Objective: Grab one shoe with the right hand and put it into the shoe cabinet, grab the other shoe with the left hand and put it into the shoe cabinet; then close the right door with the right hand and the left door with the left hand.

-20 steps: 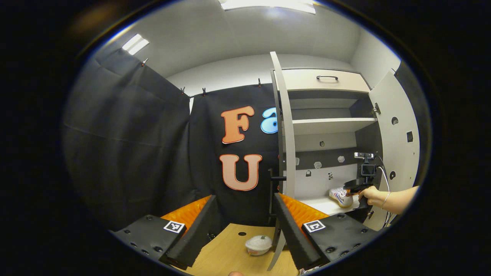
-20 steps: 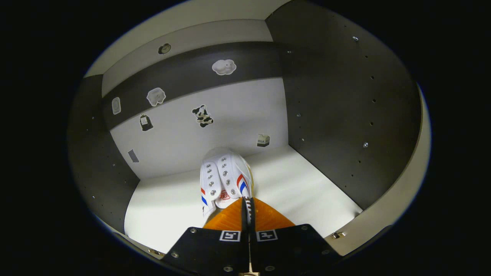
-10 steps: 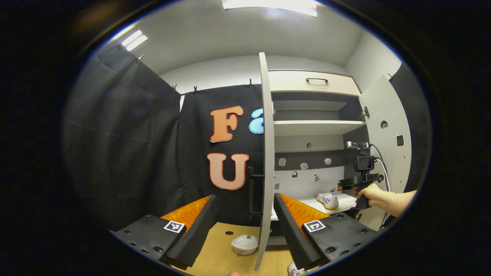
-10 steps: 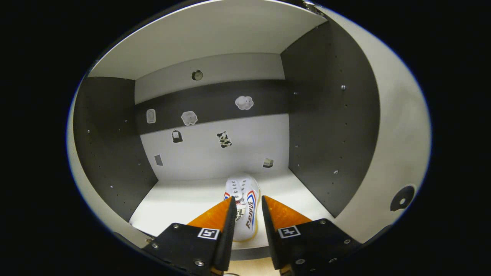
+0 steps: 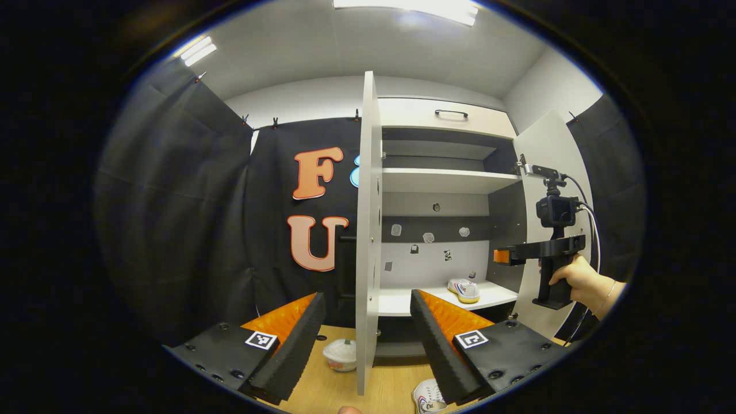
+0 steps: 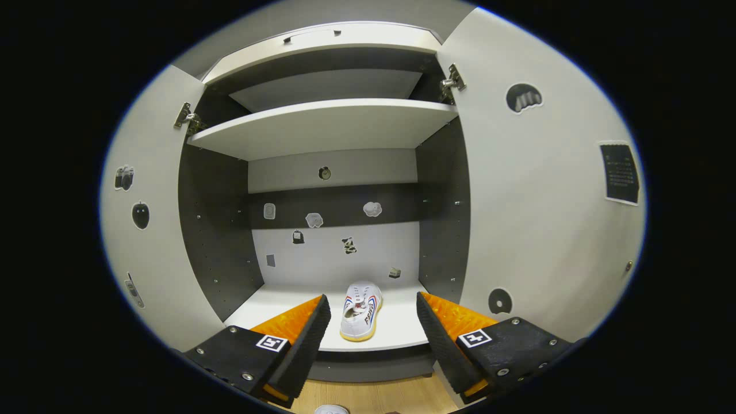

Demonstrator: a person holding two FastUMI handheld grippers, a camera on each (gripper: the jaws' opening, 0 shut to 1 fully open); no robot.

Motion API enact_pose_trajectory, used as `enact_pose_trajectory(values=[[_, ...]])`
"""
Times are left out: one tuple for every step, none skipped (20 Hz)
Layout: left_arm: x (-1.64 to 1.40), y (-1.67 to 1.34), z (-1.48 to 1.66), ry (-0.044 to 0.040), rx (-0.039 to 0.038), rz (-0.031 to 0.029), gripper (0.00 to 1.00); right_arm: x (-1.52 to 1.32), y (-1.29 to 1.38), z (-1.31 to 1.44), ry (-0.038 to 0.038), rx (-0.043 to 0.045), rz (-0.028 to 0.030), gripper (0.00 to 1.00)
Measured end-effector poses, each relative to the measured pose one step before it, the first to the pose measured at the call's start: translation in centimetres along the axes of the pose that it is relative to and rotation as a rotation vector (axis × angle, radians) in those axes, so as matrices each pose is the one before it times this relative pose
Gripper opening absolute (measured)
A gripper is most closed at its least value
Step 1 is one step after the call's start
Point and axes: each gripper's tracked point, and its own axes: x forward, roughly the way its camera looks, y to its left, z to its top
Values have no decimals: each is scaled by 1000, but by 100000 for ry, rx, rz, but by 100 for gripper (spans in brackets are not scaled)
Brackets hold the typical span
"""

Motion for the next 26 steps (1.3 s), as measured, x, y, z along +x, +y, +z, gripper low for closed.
enact_pose_trajectory(values=[[36, 4, -355, 1508, -652, -998, 96, -1250, -389, 59, -1409, 146, -482, 99], [207, 42, -480, 1660, -346, -599, 96, -1113, -523, 66, -1433, 775, -673, 92], [151, -205, -716, 1708, -519, -904, 97, -1272, -194, 256, -1120, 1992, 710, 92], [507, -462, -851, 988, -742, -1010, 97, -1060, -234, 125, -558, 2578, 580, 92], [242, -417, -835, 387, -777, -1073, 97, -849, -274, -100, 105, 1315, 547, 92], [407, -182, -1053, 1129, -710, -743, 94, -802, -245, 76, -123, 305, 347, 92], [368, -377, -1341, 1909, -528, -833, 96, -860, -257, -7, -93, -470, 444, 92], [341, -567, -1789, 3017, -983, -1511, 94, -737, -163, -115, -16, -1356, 382, 92], [-24, -608, -1725, 3022, -621, -1153, 94, -727, 15, 1, -459, -1727, 522, 92], [373, -454, -1455, 2601, -129, -1270, 97, -512, -69, 9, -631, -1857, 307, 92], [251, -479, -1835, 3261, 355, -1196, 97, -855, -80, 7, -897, -2736, -202, 92], [628, -649, -1974, 3712, 692, -1884, 97, -517, -145, 132, -1353, -2812, -283, 92], [416, -640, -1954, 2999, 617, -1201, 97, -595, -182, 260, -1582, -3190, -752, 92], [597, -517, -1790, 3246, 217, -1224, 97, -472, -132, 74, -1210, -2587, -585, 92], [582, -489, -2018, 3816, -147, -1085, 97, -538, -28, -45, -1000, -1950, -257, 92], [834, -410, -2007, 3414, -901, -1595, 97, -401, -97, -33, -292, -1543, -248, 92], [642, -493, -2214, 3896, -722, -840, 97, -423, -67, -92, 64, -654, -56, 92], [1071, -101, -2123, 4620, 135, -501, 97, -359, 172, -119, 445, 479, 1032, 92], [887, 98, -2317, 4057, 341, 626, 97, -357, 44, -91, 547, 836, 645, 92], [1025, 363, -1669, 3993, 1177, 2705, 97, -311, -57, -12, 70, 816, 251, 92], [635, 77, -1845, 3547, 793, 1531, 97, -120, -127, 81, -634, 551, 575, 92], [688, -284, -1202, 2854, -602, -279, 97, -78, -377, -88, -284, 50, -720, 92], [582, -369, -1392, 3021, -550, -705, 98, 26, -648, -425, 798, -155, -1067, 93], [744, -303, -1323, 3258, -221, -870, 99, -70, -463, -416, 1033, 80, -491, 93], [707, -144, -1422, 3161, 18, -797, 99, -61, -411, -352, 905, 358, -430, 93], [870, -31, -1189, 3457, 991, -227, 98, -41, -457, -211, 566, 78, -402, 93]])
